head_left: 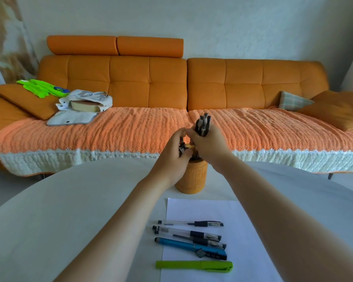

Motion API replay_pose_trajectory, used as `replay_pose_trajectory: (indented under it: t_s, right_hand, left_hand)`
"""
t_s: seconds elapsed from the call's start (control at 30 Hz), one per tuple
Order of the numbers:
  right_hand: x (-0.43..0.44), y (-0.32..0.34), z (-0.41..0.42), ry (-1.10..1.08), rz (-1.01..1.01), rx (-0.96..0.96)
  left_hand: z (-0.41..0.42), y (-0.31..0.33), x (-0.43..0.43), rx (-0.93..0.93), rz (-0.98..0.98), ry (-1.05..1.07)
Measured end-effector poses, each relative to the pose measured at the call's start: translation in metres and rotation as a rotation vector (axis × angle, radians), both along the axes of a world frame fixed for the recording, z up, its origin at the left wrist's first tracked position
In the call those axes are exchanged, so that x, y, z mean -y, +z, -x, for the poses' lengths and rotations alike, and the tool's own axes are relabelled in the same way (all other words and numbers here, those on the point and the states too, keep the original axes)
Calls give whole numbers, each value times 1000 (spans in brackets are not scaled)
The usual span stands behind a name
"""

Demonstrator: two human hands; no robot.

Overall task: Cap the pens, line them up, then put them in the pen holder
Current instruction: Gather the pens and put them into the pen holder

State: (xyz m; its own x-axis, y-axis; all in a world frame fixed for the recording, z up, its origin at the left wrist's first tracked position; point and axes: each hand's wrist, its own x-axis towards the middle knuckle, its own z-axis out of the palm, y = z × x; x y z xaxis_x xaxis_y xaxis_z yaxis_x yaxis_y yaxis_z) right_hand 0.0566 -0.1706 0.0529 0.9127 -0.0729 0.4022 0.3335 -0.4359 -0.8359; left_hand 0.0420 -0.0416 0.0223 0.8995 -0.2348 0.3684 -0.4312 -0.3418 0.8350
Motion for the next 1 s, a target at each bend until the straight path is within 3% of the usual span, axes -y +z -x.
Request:
replay_pose_trajectory:
  t_s: [0.23, 0.33, 0.4, 0.53, 0.7, 0.9, 1.0]
  right_hand:
    - [2, -13, -7, -73, 174, -146]
    - [7, -12, -4, 40, -123, -221]
    - [9, -15, -2, 98, -202, -159]
    - [6, -19, 2, 154, -89, 56]
    - [1, -21, 13, 160, 310, 39]
    - [8, -13, 28, 184, 334, -27]
    - [17, -7, 36, 132, 392, -38]
  left_hand:
    - [-1, -1, -1, -65, 162, -106]
    - [-1, 0, 1, -45, 154, -144]
    - [-1, -2, 3, -43, 140, -138]
    - [-2, -2, 4, -56, 147, -120]
    - [-2, 2, -1, -8, 82, -99]
    - [5, 7, -14, -71, 51, -70]
    - [14, 13, -19, 50, -36, 75]
